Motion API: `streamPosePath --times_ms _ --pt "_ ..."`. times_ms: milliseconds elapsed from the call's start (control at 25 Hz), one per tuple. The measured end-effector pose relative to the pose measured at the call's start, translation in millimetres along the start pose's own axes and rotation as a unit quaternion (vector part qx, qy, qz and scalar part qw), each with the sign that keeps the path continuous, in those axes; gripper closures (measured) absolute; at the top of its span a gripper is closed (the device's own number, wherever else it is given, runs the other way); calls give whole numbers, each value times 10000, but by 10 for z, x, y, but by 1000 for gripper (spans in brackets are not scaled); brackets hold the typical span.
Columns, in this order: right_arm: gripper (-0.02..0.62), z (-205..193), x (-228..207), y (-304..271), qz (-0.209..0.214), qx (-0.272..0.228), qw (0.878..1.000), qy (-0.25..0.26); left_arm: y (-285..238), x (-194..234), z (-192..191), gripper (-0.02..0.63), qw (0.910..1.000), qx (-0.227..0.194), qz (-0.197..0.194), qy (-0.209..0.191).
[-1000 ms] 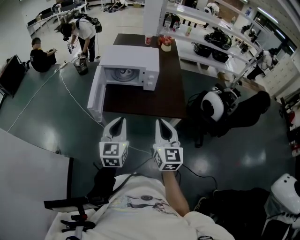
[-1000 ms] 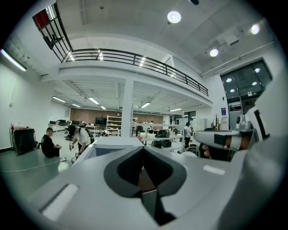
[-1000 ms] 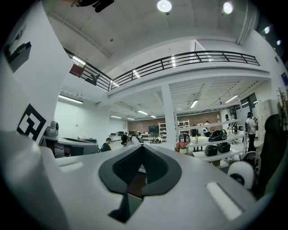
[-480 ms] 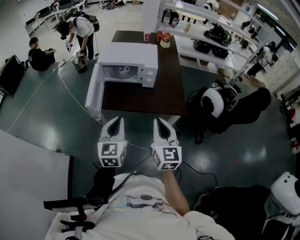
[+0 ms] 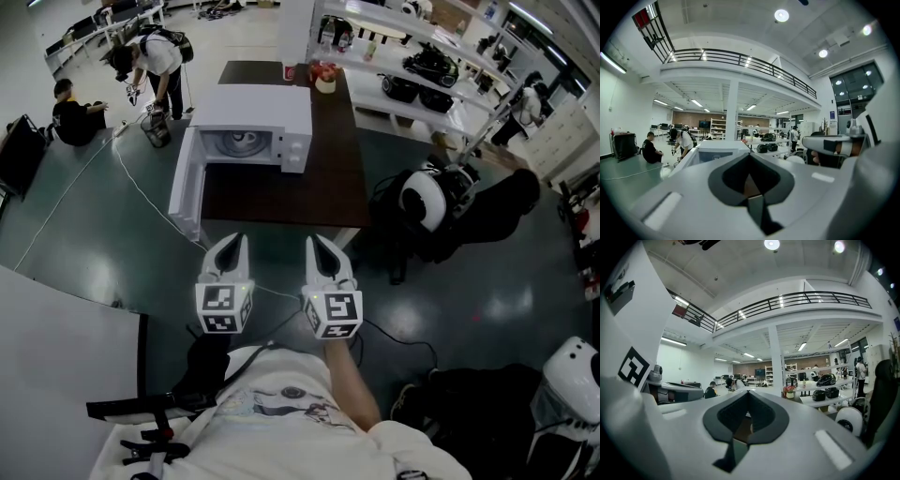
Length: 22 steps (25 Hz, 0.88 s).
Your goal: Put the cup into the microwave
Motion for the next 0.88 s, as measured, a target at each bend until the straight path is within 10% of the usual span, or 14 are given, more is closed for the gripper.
streamPosePath --times_ms 880 --pt "597 -76 -4 34 16 80 10000 -34 -2 -39 -67 607 9998 157 -126 -5"
Point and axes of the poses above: the fingertips, and each gripper's own axes: y backward along the fingers, x to its left, z out of its top, the point moved 9 cm from there along y, backward along the fingers, and after that the axes turned 10 degrees about x, right-handed, at the moved point
